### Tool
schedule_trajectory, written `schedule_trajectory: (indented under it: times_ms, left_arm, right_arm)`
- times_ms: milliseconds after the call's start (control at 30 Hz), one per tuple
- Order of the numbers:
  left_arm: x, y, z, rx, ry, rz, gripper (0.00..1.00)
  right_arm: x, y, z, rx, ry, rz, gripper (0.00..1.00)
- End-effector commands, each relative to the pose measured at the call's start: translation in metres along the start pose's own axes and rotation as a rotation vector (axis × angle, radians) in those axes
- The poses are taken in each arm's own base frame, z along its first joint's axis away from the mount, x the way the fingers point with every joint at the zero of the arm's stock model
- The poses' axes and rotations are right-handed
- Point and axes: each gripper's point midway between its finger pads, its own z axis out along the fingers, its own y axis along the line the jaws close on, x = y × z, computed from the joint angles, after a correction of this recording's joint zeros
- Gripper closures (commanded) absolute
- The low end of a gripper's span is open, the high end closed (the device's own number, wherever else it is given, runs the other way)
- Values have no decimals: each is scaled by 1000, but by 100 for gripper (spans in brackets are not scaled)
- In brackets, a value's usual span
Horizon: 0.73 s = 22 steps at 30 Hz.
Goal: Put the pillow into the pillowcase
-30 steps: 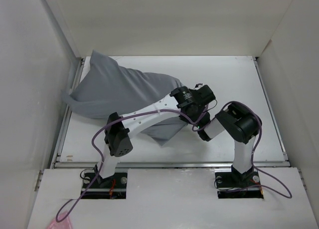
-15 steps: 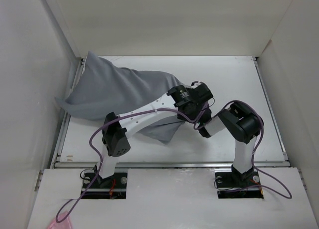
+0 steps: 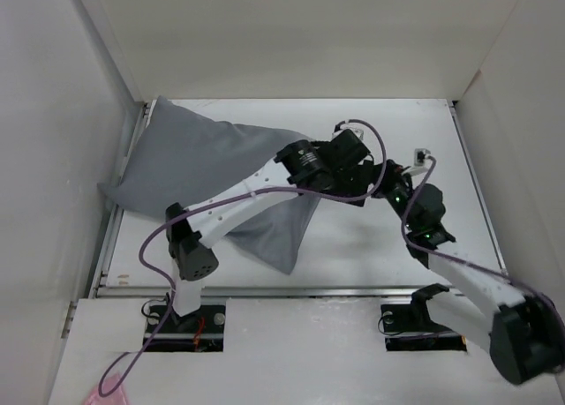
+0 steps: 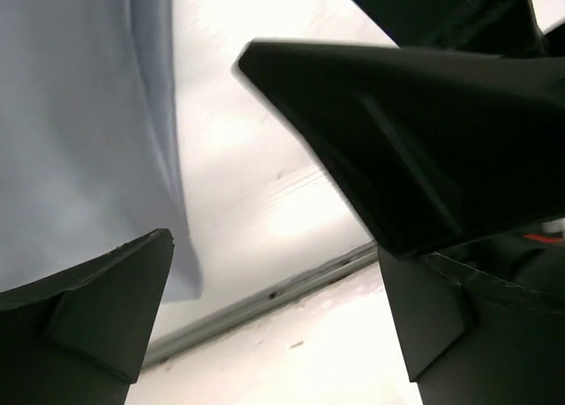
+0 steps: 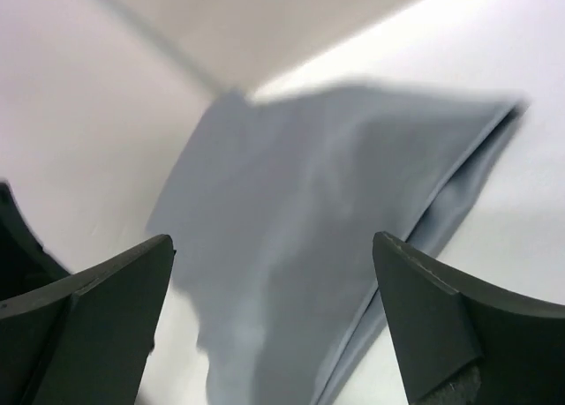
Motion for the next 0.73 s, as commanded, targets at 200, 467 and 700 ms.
schedule_trajectory:
  times_ms: [200,467,700]
  left_arm:
    - [-80,191,-119,-341,-537,-540,0]
    - [-42,293,-167,-390,-812,-755,0]
    - [-32,310,-177,-442,-796,-749,0]
  right_arm:
    - [-93,-4,-74,525,-36,-385,0]
    - [-115,-1,-68,662,100,-504,0]
    - [-113,15,-49,541,97,-507,0]
